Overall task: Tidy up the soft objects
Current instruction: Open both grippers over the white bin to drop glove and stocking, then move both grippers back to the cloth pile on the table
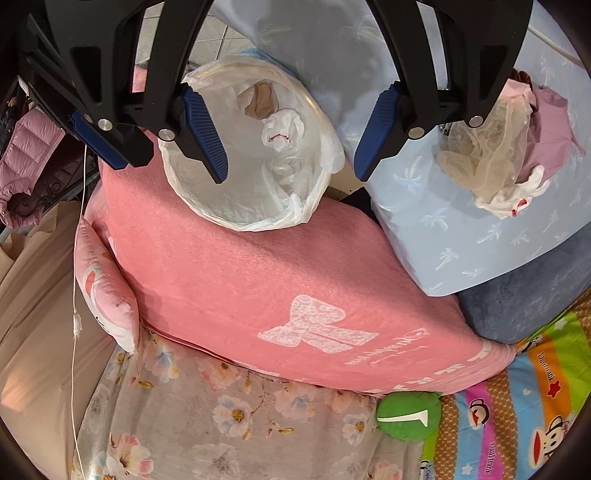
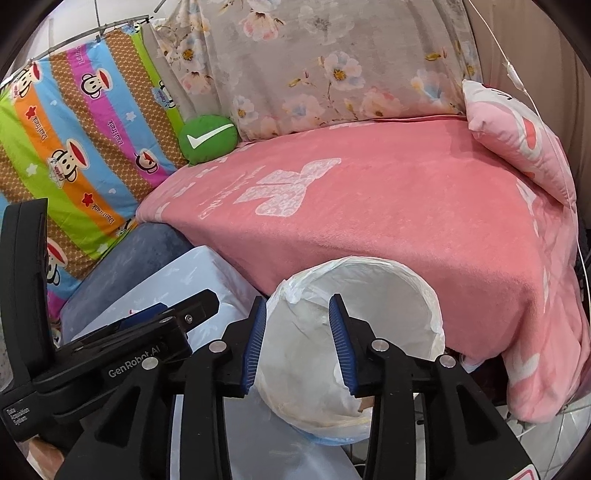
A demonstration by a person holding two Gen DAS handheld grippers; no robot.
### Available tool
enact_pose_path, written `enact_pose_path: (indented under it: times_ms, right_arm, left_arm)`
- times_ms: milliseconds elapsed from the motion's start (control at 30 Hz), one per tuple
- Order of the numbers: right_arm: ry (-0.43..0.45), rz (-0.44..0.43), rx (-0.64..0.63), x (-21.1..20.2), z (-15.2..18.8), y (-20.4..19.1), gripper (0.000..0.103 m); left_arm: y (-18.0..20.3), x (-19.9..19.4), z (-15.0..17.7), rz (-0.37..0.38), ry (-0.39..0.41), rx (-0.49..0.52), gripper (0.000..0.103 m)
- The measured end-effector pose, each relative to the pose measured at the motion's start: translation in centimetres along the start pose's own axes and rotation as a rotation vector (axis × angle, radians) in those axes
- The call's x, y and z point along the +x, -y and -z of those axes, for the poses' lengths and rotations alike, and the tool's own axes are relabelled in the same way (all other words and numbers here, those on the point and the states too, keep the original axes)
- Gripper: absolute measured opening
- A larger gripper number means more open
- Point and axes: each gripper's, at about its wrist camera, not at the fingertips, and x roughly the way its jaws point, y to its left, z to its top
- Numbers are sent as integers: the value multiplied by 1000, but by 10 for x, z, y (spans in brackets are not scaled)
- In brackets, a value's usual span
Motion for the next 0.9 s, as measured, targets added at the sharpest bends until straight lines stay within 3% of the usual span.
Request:
enact_pose_path:
  times_ms: [567, 733, 900]
  right_arm:
    - [-53, -40, -80, -3, 26, -43, 38]
    - [-70, -56, -111, -1, 33, -61, 44]
    - [-90, -75, -149, 2, 42, -84, 45]
  left_arm:
    - [-44, -24, 22, -98, 23, -53, 68]
    - [-65, -30, 31, -143, 25, -80, 68]
    - [-90, -41, 42, -194, 32, -113, 79]
